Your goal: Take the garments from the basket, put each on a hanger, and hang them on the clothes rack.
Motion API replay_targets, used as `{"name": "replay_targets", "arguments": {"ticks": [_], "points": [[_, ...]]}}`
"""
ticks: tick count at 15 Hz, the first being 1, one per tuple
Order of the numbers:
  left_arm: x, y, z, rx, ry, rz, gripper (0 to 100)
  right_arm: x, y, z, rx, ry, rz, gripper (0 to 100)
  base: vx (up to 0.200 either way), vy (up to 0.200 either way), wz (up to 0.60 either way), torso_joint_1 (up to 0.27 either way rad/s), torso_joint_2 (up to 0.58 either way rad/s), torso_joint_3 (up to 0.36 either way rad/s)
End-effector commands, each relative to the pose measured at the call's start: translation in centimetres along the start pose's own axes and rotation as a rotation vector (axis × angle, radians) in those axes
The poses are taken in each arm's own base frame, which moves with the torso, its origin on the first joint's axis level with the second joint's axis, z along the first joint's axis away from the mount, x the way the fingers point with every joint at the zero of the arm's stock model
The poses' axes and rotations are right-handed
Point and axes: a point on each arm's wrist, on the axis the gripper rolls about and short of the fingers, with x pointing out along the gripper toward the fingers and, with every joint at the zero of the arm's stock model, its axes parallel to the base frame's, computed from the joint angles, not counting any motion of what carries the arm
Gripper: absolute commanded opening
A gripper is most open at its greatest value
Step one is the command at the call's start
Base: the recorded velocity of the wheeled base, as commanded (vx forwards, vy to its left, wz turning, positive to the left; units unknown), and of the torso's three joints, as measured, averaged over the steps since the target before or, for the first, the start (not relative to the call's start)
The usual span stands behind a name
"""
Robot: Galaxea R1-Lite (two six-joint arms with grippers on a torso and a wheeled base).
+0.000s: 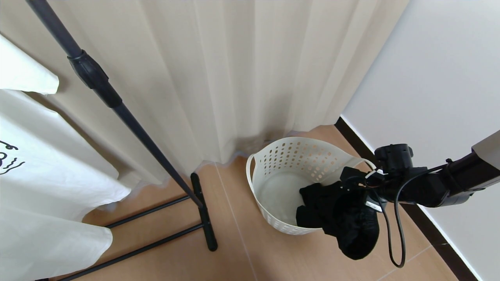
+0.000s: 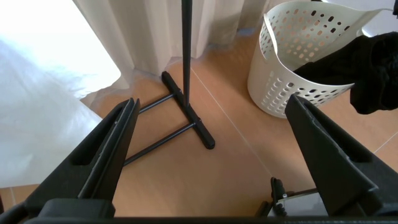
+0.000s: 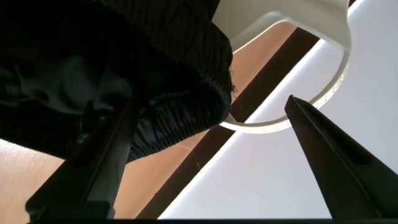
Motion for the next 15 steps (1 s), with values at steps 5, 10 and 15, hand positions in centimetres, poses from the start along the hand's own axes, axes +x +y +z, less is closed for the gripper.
{"name": "replay_targets", "arguments": {"ticks": [5,10,15], "points": [[0.0,0.0,0.0,0.000,0.001,0.000,100,1.6,0.0,0.4,0.011,0.003,0.003,100,0.000,0.000,0.00,0.000,0.00,0.000],[0.0,0.0,0.0,0.000,0.001,0.000,100,2.0,0.1,0.5,0.055,0.004,0.008,0,0.000,0.000,0.00,0.000,0.00,0.000],[0.0,0.0,0.0,0.002,0.003,0.002,100,-1.5,0.0,1.0,0.113,-0.041,-0.019,0,0.000,0.000,0.00,0.000,0.00,0.000]]}}
